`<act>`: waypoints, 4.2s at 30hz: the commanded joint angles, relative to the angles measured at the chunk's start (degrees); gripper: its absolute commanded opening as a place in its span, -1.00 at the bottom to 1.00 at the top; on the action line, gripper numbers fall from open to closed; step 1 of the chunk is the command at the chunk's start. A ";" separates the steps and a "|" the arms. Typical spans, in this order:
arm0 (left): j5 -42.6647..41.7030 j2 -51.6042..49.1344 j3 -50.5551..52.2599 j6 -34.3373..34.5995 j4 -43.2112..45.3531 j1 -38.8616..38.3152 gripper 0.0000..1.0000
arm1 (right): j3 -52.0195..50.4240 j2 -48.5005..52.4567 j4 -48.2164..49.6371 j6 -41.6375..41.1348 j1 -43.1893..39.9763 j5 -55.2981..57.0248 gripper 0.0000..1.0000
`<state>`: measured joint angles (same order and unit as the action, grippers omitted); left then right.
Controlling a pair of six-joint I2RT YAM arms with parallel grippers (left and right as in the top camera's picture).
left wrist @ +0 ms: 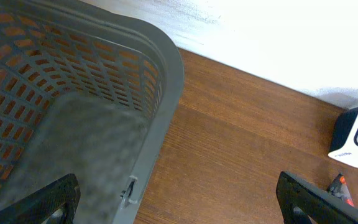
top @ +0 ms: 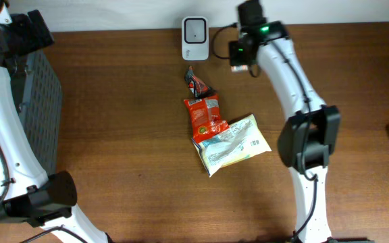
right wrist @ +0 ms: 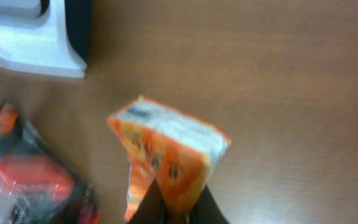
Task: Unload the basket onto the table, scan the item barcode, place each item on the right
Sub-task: 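Hold the orange box up to the scanner window with right gripper, then carry the orange box right and set it beside the Listerine bottle, then move the right gripper to the red snack bag and grasp it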
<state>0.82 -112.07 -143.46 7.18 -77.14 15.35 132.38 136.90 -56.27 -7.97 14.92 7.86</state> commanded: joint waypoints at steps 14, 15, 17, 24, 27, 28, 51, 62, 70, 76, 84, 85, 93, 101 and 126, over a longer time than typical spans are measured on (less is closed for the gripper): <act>-0.22 0.46 -0.04 0.52 -0.07 0.20 0.98 | 0.92 6.14 40.96 37.64 8.94 20.22 -0.92; -0.22 0.46 -0.04 0.52 -0.07 0.20 0.97 | 0.92 6.91 41.62 40.00 9.09 20.22 -0.91; -0.22 0.46 -0.04 0.52 -0.07 0.20 0.98 | 0.92 8.04 41.92 43.36 9.51 18.82 -0.91; -0.22 0.46 -0.04 0.52 -0.07 0.20 0.98 | 0.92 10.71 42.18 44.19 10.58 16.33 -0.91; -0.22 0.46 -0.04 0.52 -0.07 0.20 0.98 | 0.92 11.15 41.90 44.13 10.60 16.33 -0.92; -0.22 0.46 -0.04 0.52 -0.09 0.20 0.98 | 0.92 11.15 42.01 44.11 10.64 16.33 -0.91; -0.22 0.46 -0.04 0.52 -0.07 0.20 0.98 | 1.05 1.27 14.32 -14.88 -9.31 31.23 -0.92; -0.22 0.44 -0.04 0.52 -0.07 0.20 0.98 | 0.92 1.36 -8.44 -25.16 -36.65 19.69 -0.92; -0.22 0.46 -0.04 0.52 -0.07 0.20 0.98 | -0.57 1.46 -11.82 -25.16 -48.74 18.93 -0.92; -0.22 0.46 -0.04 0.52 -0.07 0.20 0.98 | -1.73 2.78 -10.56 -25.14 -50.47 14.78 -0.21; -0.22 0.44 -0.04 0.52 -0.07 0.20 0.98 | -1.73 2.97 -11.96 -24.85 -49.42 11.98 0.94; -0.22 0.46 -0.04 0.52 -0.09 0.20 0.98 | -1.73 2.97 -11.72 -22.67 -49.20 8.31 0.94; -0.22 0.46 -0.04 0.52 -0.09 0.20 0.98 | -1.73 2.99 -9.66 -1.84 -43.91 -34.80 0.72; -0.22 0.46 -0.04 0.52 -0.07 0.20 0.98 | -2.80 3.10 -11.61 12.48 -25.40 -39.95 0.55; -0.22 0.46 -0.04 0.52 -0.07 0.20 0.98 | -10.80 3.15 12.79 11.56 7.93 -16.87 0.13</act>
<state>0.80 -112.07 -143.46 7.16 -77.14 15.35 123.85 140.20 -43.86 3.55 23.03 -7.75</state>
